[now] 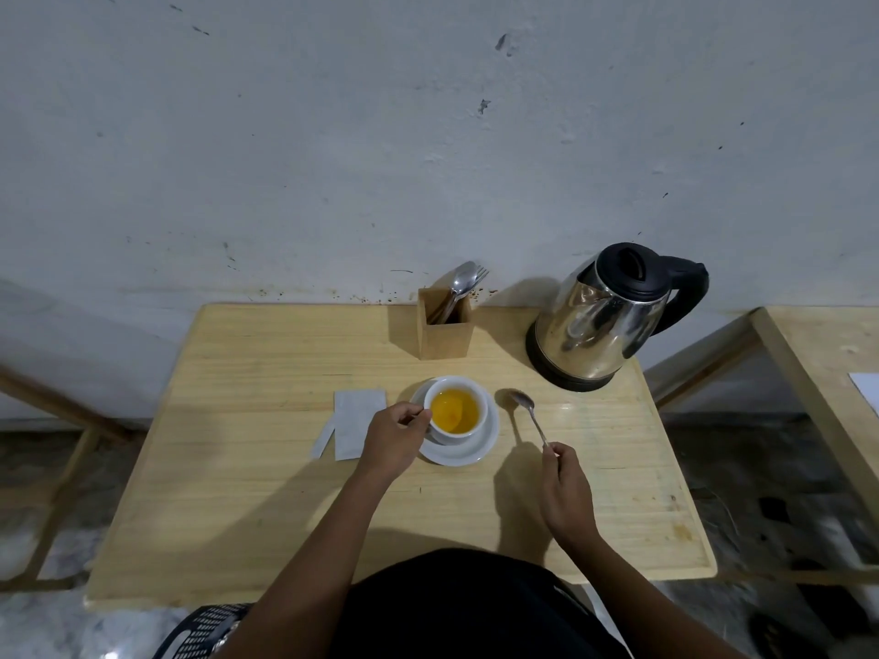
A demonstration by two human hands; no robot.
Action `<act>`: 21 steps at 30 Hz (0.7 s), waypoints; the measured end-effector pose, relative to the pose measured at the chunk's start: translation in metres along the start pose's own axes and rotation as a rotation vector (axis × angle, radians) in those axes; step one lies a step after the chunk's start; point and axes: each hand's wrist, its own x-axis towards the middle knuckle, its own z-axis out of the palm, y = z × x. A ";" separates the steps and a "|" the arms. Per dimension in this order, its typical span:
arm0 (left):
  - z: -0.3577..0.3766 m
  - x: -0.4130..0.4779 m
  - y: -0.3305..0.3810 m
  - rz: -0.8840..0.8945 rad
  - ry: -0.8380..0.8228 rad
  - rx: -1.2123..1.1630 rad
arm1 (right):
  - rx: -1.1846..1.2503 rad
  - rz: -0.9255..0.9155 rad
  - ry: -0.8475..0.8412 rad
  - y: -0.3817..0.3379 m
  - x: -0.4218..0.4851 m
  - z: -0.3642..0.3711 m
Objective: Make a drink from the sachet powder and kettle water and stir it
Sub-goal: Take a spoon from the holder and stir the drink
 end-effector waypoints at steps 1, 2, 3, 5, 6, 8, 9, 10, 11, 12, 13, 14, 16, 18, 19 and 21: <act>0.000 0.000 0.000 -0.001 -0.001 -0.003 | -0.033 0.001 0.001 0.002 0.003 0.002; 0.000 0.000 0.000 0.001 0.000 -0.002 | -0.061 0.004 0.001 0.002 0.005 0.003; 0.000 0.000 0.000 0.004 0.001 0.002 | -0.086 0.006 -0.003 0.002 0.008 0.005; 0.000 0.000 0.001 0.009 0.001 0.010 | -0.143 0.007 -0.017 0.001 0.011 0.008; 0.000 -0.001 0.001 0.007 0.002 0.012 | -0.174 0.007 -0.022 0.001 0.013 0.010; 0.000 -0.001 0.002 0.002 0.003 0.013 | -0.219 0.025 -0.019 0.000 0.016 0.013; 0.000 -0.001 0.002 0.001 0.003 0.012 | -0.235 0.040 -0.015 -0.001 0.018 0.014; 0.000 -0.001 0.002 0.000 0.003 0.012 | -0.253 0.052 -0.015 -0.001 0.019 0.014; 0.000 -0.002 0.003 0.000 0.003 0.012 | -0.274 0.055 -0.023 -0.002 0.020 0.014; 0.000 -0.002 0.002 0.002 0.004 0.013 | -0.296 0.058 -0.033 -0.003 0.021 0.014; 0.000 -0.002 0.002 0.004 0.005 0.015 | -0.317 0.063 -0.039 -0.003 0.023 0.014; 0.000 -0.002 0.002 0.006 0.006 0.016 | -0.338 0.070 -0.039 -0.003 0.024 0.013; 0.000 -0.002 0.002 0.006 0.007 0.023 | -0.374 0.090 -0.040 -0.001 0.029 0.013; 0.000 -0.002 0.003 0.007 0.009 0.029 | -0.391 0.102 -0.049 -0.001 0.034 0.013; 0.000 -0.002 0.003 0.004 0.008 0.027 | -0.389 0.099 -0.049 -0.001 0.036 0.012; 0.000 -0.002 0.004 0.000 0.007 0.019 | -0.384 0.078 -0.042 -0.001 0.039 0.011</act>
